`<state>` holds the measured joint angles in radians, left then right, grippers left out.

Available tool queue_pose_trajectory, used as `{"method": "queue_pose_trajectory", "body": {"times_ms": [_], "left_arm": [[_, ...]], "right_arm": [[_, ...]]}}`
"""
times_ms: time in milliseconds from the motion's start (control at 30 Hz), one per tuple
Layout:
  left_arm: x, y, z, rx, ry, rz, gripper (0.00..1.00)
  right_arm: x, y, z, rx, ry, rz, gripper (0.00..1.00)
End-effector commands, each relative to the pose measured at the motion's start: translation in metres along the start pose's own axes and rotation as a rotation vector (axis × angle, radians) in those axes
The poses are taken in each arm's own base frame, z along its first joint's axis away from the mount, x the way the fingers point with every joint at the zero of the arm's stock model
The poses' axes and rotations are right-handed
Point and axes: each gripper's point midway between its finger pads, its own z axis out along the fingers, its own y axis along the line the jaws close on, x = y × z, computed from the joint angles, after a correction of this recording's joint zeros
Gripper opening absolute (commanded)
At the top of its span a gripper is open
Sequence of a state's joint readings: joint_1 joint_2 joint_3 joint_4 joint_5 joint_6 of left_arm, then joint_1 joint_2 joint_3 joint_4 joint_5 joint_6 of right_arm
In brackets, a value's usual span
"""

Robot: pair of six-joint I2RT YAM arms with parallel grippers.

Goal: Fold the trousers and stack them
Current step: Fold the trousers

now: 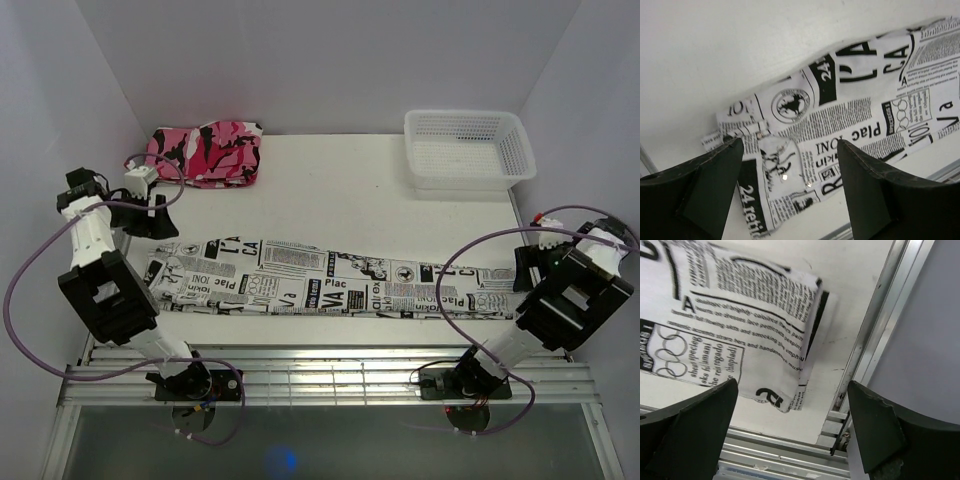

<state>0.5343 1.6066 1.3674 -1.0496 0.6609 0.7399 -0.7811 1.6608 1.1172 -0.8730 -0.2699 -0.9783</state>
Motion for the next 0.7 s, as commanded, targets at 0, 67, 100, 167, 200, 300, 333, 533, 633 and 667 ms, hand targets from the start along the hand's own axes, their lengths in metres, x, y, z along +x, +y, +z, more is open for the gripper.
{"method": "queue_pose_trajectory", "body": {"times_ms": [0, 67, 100, 167, 200, 300, 333, 533, 633, 667], "left_arm": [[-0.034, -0.001, 0.006, 0.097, -0.082, -0.009, 0.87], [-0.045, 0.009, 0.014, 0.1, -0.08, 0.023, 0.85], [-0.039, 0.018, 0.028, 0.116, -0.051, 0.013, 0.84], [-0.036, 0.033, 0.038, 0.101, -0.023, 0.024, 0.81], [-0.035, 0.043, 0.047, 0.103, -0.008, 0.015, 0.79], [-0.027, 0.06, 0.06, 0.094, 0.023, -0.009, 0.78], [-0.023, 0.063, 0.062, 0.094, 0.031, -0.015, 0.78], [0.022, 0.08, 0.08, 0.051, 0.161, -0.026, 0.8], [0.041, 0.086, 0.084, 0.021, 0.191, -0.05, 0.8], [0.044, 0.088, 0.083, 0.009, 0.196, -0.052, 0.8]], "right_arm": [[-0.052, 0.026, -0.036, -0.016, -0.165, -0.142, 0.96], [-0.073, 0.055, -0.037, -0.07, -0.206, -0.213, 0.99], [-0.086, 0.072, -0.042, -0.109, -0.254, -0.248, 1.0], [-0.107, 0.111, -0.041, -0.182, -0.28, -0.32, 0.96], [-0.12, 0.127, -0.047, -0.217, -0.326, -0.345, 0.96], [-0.152, 0.179, -0.051, -0.333, -0.399, -0.416, 0.94], [-0.164, 0.19, -0.052, -0.351, -0.425, -0.421, 0.93], [-0.197, 0.287, -0.039, -0.521, -0.453, -0.597, 0.87], [-0.189, 0.322, -0.01, -0.545, -0.384, -0.668, 0.72], [-0.177, 0.334, 0.01, -0.552, -0.329, -0.696, 0.68]]}}
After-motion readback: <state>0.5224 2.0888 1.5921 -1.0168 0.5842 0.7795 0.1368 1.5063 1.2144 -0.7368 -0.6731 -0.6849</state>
